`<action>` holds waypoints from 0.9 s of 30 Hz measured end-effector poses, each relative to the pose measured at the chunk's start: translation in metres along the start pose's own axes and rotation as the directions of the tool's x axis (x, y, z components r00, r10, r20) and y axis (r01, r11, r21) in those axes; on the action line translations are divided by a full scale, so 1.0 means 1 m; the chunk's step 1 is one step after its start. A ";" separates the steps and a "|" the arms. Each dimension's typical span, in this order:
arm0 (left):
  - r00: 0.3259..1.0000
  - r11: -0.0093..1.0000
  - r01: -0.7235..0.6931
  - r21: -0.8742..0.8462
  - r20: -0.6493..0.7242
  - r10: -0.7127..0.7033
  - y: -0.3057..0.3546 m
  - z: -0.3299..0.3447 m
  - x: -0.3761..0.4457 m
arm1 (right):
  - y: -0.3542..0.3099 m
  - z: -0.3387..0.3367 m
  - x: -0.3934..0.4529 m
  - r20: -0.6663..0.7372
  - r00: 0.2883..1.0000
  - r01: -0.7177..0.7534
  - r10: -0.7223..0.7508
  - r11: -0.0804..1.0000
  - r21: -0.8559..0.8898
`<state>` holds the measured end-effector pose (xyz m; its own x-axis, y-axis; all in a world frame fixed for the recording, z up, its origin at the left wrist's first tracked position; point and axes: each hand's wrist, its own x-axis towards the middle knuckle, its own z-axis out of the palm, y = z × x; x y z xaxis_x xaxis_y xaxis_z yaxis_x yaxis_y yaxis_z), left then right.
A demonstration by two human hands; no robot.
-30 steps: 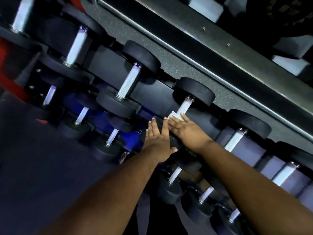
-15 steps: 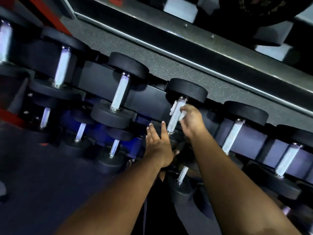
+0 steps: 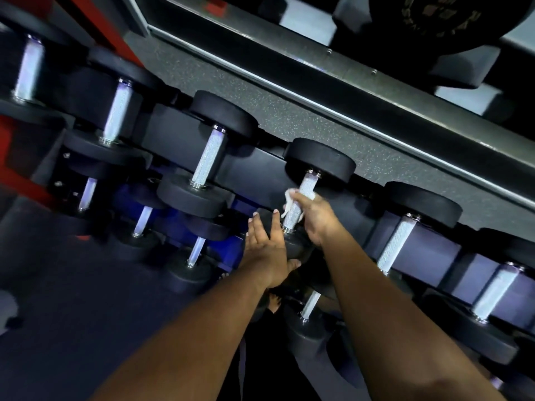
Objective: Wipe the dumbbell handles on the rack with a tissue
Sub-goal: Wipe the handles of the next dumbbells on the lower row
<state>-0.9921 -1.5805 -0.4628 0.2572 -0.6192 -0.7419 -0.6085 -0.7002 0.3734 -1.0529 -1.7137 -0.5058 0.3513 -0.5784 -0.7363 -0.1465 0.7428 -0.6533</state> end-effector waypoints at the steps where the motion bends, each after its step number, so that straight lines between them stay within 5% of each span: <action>1: 1.000 1.000 -0.003 -0.004 -0.008 0.003 0.000 0.001 0.000 | 0.010 -0.003 -0.003 0.023 0.999 -0.025 0.027 0.995 -0.098; 4: 0.999 1.000 -0.021 -0.014 -0.036 0.020 -0.002 0.003 -0.001 | 0.025 -0.013 -0.017 0.059 0.998 0.041 -0.027 0.966 -0.255; 8: 0.997 0.999 -0.032 0.003 -0.067 0.032 -0.003 0.006 0.000 | 0.008 -0.009 -0.022 -0.153 0.954 0.243 -0.256 0.965 -0.098; 10: 0.997 1.000 -0.023 0.020 -0.078 0.024 -0.003 0.008 0.000 | -0.003 0.001 -0.022 -0.243 0.891 0.317 -0.384 0.909 -0.272; 12: 0.996 0.999 -0.027 0.019 -0.086 0.028 -0.002 0.007 -0.001 | -0.004 0.007 -0.034 -0.190 0.854 0.278 -0.483 0.735 -0.618; 14: 0.995 0.999 -0.046 0.006 -0.086 0.046 -0.003 0.005 -0.004 | 0.008 0.004 -0.054 0.010 0.873 0.273 -0.487 0.471 -0.839; 16: 0.994 0.998 -0.066 -0.005 -0.086 0.066 -0.005 0.003 -0.007 | 0.018 -0.005 -0.072 0.272 0.901 0.360 -0.337 0.233 -0.903; 18: 0.992 0.996 -0.084 -0.008 -0.098 0.083 -0.005 0.004 -0.007 | 0.016 -0.018 -0.078 0.414 0.885 0.444 -0.214 0.120 -0.888; 22: 0.983 0.988 -0.147 0.039 -0.103 0.151 -0.019 -0.005 -0.012 | -0.015 -0.008 -0.090 0.324 0.870 0.425 -0.370 0.234 -0.874; 27: 0.914 0.988 -0.109 0.114 -0.380 0.144 -0.073 -0.053 -0.013 | -0.038 0.053 -0.084 0.274 0.801 0.503 -0.532 0.351 -0.790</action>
<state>-0.9107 -1.5399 -0.4508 0.4323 -0.8017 -0.4127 -0.7142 -0.5838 0.3860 -1.0281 -1.6753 -0.4100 0.6131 -0.7657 -0.1944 -0.6051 -0.2970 -0.7387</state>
